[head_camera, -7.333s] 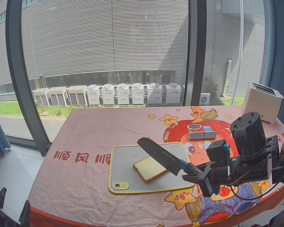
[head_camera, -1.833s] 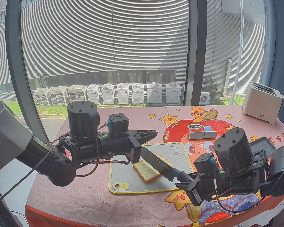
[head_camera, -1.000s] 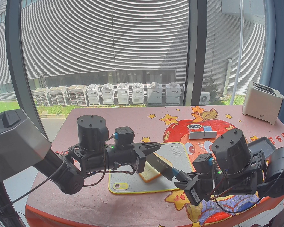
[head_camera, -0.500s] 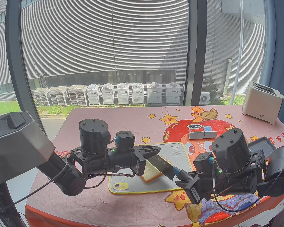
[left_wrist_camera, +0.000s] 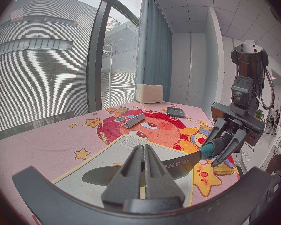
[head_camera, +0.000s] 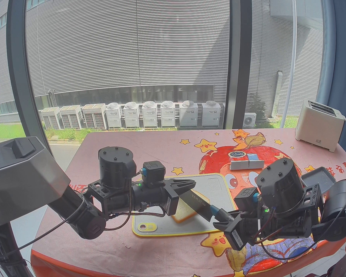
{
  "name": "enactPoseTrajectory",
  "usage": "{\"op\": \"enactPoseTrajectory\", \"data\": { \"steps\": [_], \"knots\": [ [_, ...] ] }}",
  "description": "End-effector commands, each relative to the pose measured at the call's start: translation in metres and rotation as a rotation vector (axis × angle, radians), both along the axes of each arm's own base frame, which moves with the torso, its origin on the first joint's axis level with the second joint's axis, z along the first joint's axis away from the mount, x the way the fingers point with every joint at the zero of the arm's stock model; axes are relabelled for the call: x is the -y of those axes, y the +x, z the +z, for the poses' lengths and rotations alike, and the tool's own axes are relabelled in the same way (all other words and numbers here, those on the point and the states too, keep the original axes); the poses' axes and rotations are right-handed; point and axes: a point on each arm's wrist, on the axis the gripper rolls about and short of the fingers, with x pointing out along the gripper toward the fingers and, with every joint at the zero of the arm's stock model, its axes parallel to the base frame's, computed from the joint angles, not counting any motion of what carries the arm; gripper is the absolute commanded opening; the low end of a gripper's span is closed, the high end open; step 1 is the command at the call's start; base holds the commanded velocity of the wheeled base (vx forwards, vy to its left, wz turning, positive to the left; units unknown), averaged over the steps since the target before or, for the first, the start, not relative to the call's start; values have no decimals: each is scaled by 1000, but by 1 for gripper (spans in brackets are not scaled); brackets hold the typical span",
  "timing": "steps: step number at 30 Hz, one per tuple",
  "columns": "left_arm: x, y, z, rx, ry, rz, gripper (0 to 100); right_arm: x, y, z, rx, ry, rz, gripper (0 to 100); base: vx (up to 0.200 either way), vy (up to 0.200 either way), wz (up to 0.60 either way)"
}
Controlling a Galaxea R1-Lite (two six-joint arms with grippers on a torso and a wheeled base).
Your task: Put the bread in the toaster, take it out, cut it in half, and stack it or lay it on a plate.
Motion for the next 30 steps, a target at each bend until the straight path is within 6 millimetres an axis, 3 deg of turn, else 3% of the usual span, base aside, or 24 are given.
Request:
{"op": "enactPoseTrajectory", "data": {
  "steps": [1, 30],
  "knots": [
    [-1, 0, -2, -6, 6, 1, 0, -1, 0, -2, -5, -6, 2, 0, 0, 0, 0],
    [-2, 2, -1, 16, -8, 12, 0, -1, -1, -4, -10, -17, 4, 0, 0, 0, 0]
  ]
}}
